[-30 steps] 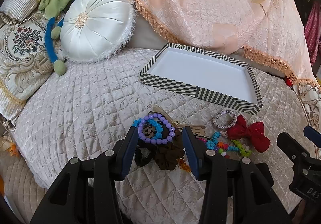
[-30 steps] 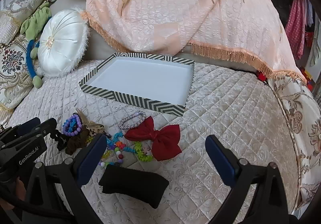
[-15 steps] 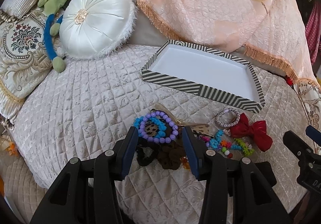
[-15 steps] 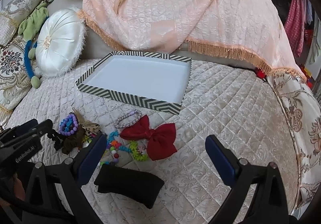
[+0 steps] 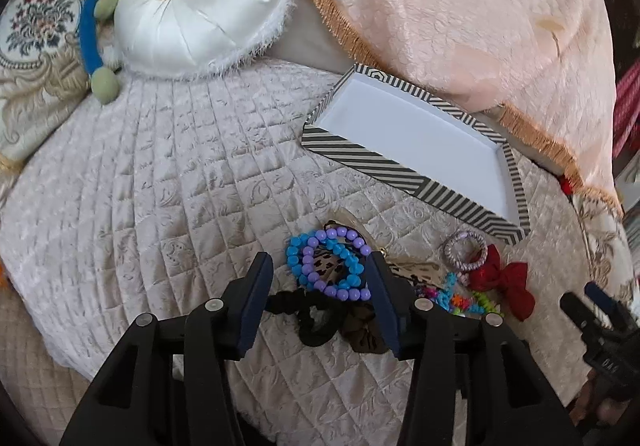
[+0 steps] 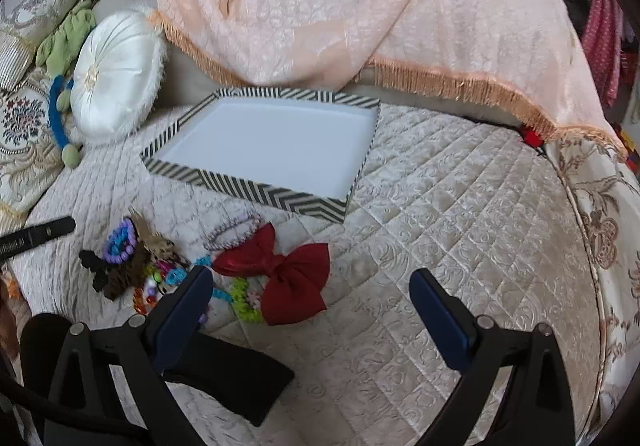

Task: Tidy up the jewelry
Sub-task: 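Close the left gripper on the purple beaded bracelet while the right grasps the red bow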

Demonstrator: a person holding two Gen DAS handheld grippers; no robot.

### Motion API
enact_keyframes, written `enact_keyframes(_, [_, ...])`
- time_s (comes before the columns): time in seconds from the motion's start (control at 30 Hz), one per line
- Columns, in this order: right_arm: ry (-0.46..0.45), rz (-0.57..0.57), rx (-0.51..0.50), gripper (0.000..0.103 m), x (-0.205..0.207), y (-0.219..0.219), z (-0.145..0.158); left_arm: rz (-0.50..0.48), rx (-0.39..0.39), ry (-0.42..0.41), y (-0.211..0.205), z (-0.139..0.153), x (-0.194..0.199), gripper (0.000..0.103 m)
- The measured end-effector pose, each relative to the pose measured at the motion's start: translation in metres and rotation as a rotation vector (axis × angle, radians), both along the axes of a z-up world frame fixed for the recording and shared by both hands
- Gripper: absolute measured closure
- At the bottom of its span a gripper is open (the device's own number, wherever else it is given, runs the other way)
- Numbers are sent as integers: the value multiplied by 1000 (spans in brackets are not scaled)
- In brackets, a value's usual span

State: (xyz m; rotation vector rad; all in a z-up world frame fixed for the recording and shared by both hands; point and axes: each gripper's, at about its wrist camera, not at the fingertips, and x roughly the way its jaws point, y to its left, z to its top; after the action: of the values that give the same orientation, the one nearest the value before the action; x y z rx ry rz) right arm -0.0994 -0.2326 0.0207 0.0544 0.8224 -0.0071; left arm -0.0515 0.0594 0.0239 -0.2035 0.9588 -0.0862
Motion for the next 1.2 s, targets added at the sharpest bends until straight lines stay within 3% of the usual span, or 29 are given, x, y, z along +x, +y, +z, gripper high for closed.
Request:
enact_keyframes(0.13, [7,45,-2,4,4,-3,-7,-17,-50,43,6,-8,12,58])
enact_keyframes(0.33, [44,110,50,26,15,0,-19,-3,-78,99,16,-26,36,55])
enact_keyframes(0.57, [46,153,45,32,28,4,-26,-78,-48,138,16,-43,49,55])
enact_keyframes(0.7, [69,157,59,42,38,0,-33,-123,-20,174,15,-55,57,55])
enact_keyframes(0.93, [111,255,50,43,60,16,-47,-186,25,197,4,-67,70,55])
enact_keyframes(1.0, [121,283,28,43,66,20,-53,-203,23,195,2,-69,73,60])
enact_keyframes(1.07, [128,299,8,43,71,22,-58,-209,15,202,0,-71,77,84])
enact_keyframes(1.13, [135,314,16,65,74,22,-64,-209,11,202,0,-72,79,94])
enact_keyframes(1.17, [139,331,29,82,75,21,-67,-207,7,197,0,-71,80,95])
enact_keyframes(1.2, [129,327,10,84,74,22,-70,-202,-6,190,1,-68,79,95])
